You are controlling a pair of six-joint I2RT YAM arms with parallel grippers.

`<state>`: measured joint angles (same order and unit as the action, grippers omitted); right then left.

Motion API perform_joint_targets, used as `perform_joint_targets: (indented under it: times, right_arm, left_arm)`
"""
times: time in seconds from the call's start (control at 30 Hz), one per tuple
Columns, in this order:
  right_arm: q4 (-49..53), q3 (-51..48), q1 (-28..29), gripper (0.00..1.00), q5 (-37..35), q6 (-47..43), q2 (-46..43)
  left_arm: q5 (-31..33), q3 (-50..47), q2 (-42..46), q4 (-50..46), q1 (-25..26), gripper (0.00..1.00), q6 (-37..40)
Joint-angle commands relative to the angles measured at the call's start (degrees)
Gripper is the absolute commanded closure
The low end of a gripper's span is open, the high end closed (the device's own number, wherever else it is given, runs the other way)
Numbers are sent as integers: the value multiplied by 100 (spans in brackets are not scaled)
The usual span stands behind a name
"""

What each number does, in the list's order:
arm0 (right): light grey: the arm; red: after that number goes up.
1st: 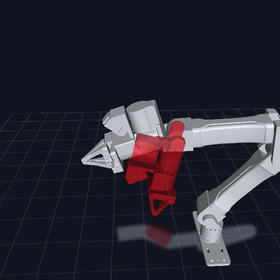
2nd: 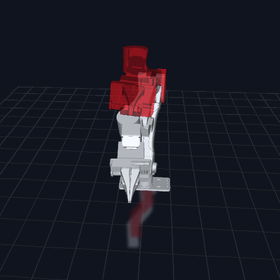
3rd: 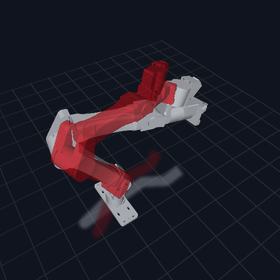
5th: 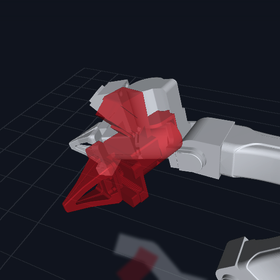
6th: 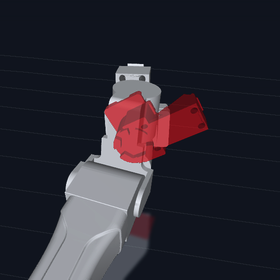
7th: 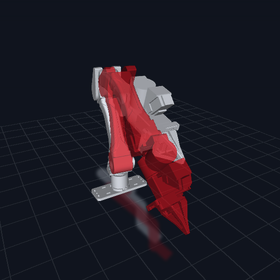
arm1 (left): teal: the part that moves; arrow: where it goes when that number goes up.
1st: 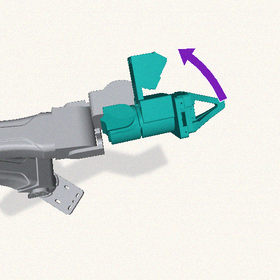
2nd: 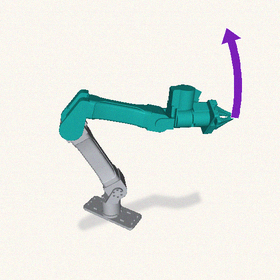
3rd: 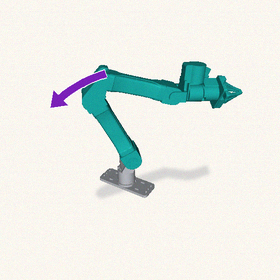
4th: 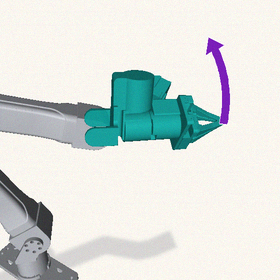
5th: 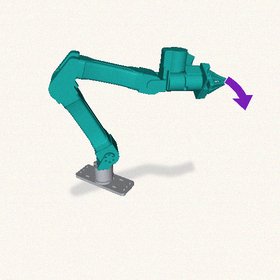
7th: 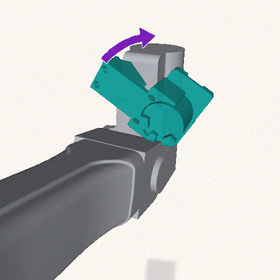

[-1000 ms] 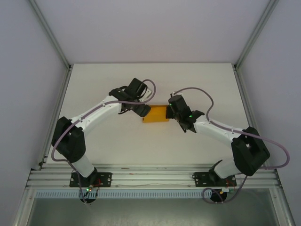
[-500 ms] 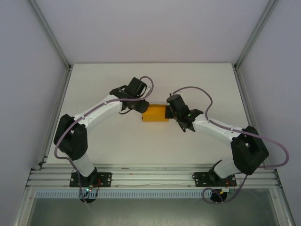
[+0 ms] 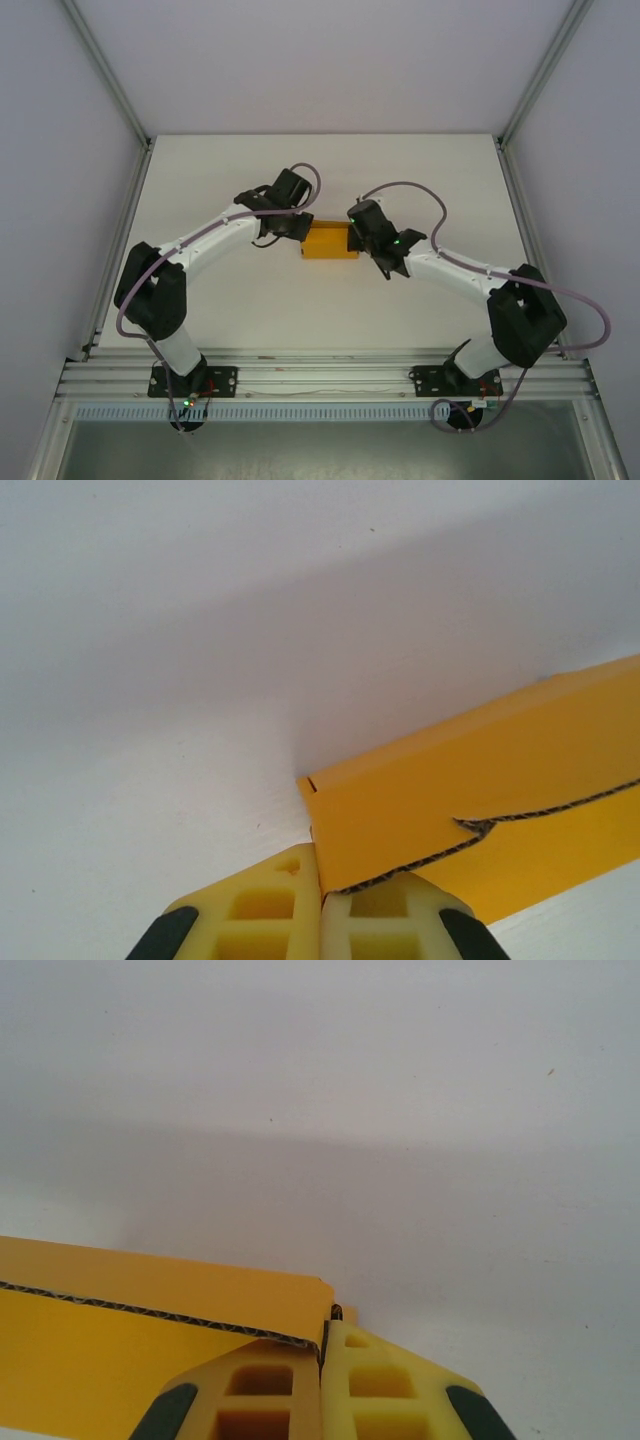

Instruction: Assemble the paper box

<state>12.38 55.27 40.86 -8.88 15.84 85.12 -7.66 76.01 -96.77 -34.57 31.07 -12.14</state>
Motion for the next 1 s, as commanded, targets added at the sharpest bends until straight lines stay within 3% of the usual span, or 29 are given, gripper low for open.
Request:
perform_joint_targets:
  times: [0.0, 0.1, 0.37, 0.57, 0.8, 0.97]
  right_arm:
    - [704, 84, 195, 100, -377, 147, 202]
    - [790, 122, 267, 100, -523, 148, 241]
    - [682, -12, 611, 100, -997, 164, 316]
    - [677, -20, 739, 100, -1098, 316, 437]
    - [428, -126, 759, 100, -1119, 339, 359]
    - [233, -270, 766, 100, -1172, 444, 303]
  left_arm:
    - [-147, -67, 150, -385, -31, 100, -566]
    - [-164, 113, 108, -770, -81, 100, -738]
    - [-1797, 400, -88, -1177, -506, 100, -1174]
    - [-1660, 543, -165, -1417, -514, 100, -1203]
    - [-374, 186, -149, -1181, -1, 100, -1259]
    - [14, -618, 114, -545, 122, 100, -1684]
